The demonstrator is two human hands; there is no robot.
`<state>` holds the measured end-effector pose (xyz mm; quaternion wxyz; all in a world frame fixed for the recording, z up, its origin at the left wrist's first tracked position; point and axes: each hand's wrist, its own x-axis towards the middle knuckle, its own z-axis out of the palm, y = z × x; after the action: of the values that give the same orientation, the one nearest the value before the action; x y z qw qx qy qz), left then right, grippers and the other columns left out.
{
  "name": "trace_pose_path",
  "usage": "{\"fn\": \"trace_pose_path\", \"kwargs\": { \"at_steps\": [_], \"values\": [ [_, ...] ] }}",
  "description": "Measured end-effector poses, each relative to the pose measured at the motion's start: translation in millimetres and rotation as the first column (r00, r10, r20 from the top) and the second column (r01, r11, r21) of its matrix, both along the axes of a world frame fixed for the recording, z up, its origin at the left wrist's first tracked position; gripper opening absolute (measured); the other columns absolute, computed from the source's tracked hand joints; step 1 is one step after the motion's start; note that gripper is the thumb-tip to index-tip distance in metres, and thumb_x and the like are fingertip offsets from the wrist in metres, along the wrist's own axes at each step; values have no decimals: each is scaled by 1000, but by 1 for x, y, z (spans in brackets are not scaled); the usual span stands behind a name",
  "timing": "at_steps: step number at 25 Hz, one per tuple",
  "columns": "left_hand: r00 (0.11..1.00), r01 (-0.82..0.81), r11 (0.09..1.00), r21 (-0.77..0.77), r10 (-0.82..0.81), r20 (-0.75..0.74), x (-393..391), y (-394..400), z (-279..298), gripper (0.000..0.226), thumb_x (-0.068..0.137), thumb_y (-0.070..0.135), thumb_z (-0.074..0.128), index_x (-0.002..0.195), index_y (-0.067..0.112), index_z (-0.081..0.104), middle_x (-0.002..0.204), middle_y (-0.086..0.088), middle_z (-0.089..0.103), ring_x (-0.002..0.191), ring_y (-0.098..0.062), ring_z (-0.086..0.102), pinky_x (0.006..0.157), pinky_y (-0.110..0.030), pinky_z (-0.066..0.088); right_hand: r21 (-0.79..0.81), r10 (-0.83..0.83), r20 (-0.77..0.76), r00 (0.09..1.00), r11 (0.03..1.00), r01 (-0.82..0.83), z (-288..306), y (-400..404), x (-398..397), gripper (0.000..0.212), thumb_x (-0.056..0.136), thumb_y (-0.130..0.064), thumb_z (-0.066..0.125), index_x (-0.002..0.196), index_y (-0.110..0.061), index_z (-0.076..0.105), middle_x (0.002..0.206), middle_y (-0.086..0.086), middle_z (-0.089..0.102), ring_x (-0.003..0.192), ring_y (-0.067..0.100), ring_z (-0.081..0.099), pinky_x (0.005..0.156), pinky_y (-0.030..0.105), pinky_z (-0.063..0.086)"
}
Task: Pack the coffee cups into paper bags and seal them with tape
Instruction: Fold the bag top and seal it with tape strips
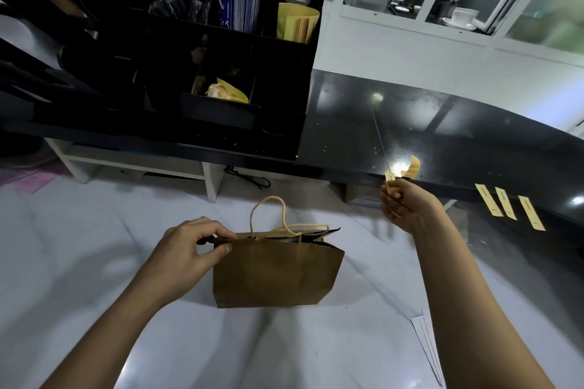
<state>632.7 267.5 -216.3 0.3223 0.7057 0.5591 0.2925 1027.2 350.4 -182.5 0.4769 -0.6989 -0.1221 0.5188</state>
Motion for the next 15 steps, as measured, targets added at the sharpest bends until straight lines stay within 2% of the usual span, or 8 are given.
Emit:
{"fn": "trace_pose_path", "kwargs": {
  "at_steps": [5,10,15],
  "values": [
    [1000,9,1000,11,-9,6,-1,1,-1,23,86,17,76,92,39,74,94,23,67,95,2,59,81,-23,48,58,-3,17,1000,998,2,0,-3,-3,15,98,-16,62,87,-7,69,53,-5,64,58,4,62,59,21,47],
    [1000,11,999,35,-10,-24,-2,1,-1,20,88,22,74,94,41,74,93,23,67,97,3,54,83,-28,49,140,42,60,997,989,-50,9,-31,-24,9,94,-18,71,98,-10,74,90,5,76,78,13,70,70,28,52],
    [999,40,998,57,-38,-30,-5,0,-2,17,91,26,70,97,41,74,91,23,66,97,2,54,82,-29,50,211,60,58,997,975,-71,10,-65,-49,13,95,-8,68,105,-10,75,97,11,78,89,21,71,78,33,53]
  ]
}}
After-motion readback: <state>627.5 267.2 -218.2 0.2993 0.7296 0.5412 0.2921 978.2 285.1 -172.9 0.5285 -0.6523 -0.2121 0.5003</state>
